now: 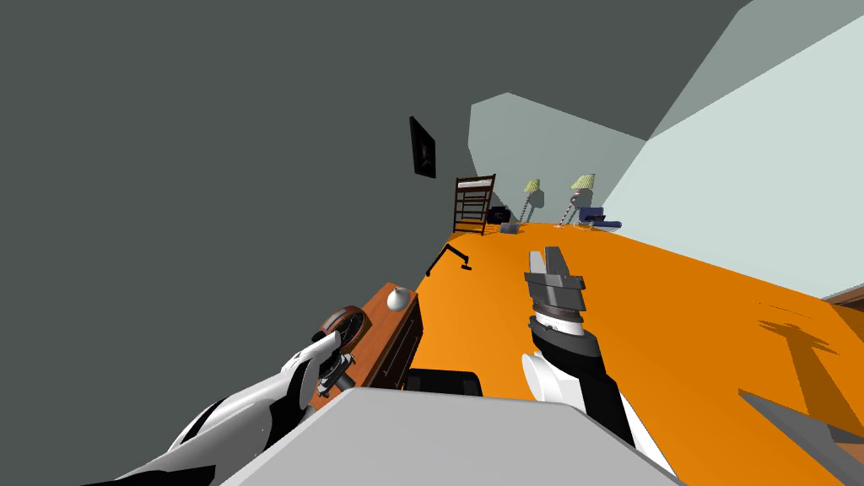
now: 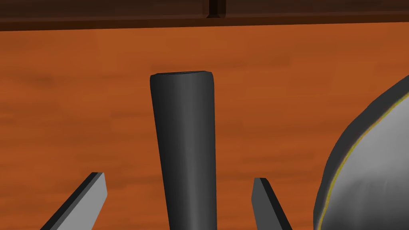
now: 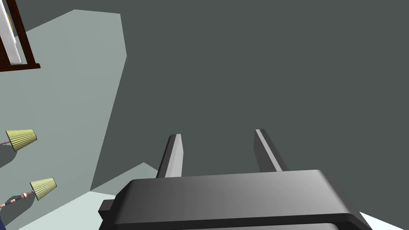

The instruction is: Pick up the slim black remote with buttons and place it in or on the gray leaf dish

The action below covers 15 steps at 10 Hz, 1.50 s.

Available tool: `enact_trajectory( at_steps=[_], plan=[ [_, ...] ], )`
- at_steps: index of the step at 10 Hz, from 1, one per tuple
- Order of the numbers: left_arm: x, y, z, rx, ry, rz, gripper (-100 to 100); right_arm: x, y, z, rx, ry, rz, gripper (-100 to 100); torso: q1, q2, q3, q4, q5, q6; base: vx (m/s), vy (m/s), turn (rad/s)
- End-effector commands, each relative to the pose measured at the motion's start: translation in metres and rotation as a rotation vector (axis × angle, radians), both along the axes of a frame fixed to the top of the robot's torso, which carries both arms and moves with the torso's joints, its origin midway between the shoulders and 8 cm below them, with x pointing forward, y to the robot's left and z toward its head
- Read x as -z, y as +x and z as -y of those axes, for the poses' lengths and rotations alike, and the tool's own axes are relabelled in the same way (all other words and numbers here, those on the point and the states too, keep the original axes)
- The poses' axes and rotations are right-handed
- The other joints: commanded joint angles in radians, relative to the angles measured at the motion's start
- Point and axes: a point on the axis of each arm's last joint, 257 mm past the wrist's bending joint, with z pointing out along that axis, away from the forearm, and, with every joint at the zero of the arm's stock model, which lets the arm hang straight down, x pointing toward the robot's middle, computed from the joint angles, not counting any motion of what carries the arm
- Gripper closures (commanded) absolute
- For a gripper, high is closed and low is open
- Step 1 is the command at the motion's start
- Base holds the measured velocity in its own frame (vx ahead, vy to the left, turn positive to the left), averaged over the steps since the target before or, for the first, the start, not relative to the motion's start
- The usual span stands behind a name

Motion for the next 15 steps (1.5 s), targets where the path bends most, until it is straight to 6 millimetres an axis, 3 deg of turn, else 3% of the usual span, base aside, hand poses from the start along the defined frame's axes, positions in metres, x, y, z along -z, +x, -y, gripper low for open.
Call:
enact_trajectory(
  at_steps=[1,5,6,10,11,12,15],
  plan=[
    [0.01,-0.003,0.012,-0.006,0.003,0.003,-100,0.0,0.0,0.0,0.0,0.0,0.0,0,0.0,0.0,0.0,0.0,0.0,0.0,0.002,0.091,-0.04],
    [0.012,-0.004,0.015,-0.007,0.001,0.0,-100,0.0,0.0,0.0,0.0,0.0,0.0,0,-0.001,0.0,0.0,0.0,0.0,0.0,-0.002,0.032,-0.005],
    [0.013,-0.004,0.015,-0.007,0.003,0.002,100,0.0,0.0,0.0,0.0,0.0,0.0,0,-0.002,0.0,0.0,0.0,0.0,0.0,0.0,0.0,0.0],
    [0.013,-0.006,0.014,-0.01,0.003,0.0,100,0.0,0.0,0.0,0.0,0.0,0.0,0,-0.002,-0.001,0.0,0.0,0.001,0.002,-0.001,0.001,0.005],
    [0.013,-0.006,0.014,-0.011,0.003,0.0,0,0.0,0.0,0.0,0.0,0.0,0.0,0,-0.002,-0.001,-0.001,0.0,0.001,0.002,0.0,0.0,0.0],
    [0.013,-0.004,0.015,-0.007,0.003,0.003,100,0.0,0.0,0.0,0.0,0.0,0.0,0,-0.002,-0.001,-0.001,0.0,0.001,0.002,0.001,-0.01,-0.01],
    [-0.005,0.001,-0.007,0.0,0.003,0.004,100,0.0,0.0,0.0,0.0,0.0,0.0,0,-0.005,-0.003,-0.001,0.0,0.0,0.003,0.005,-0.062,0.018]
  ],
)
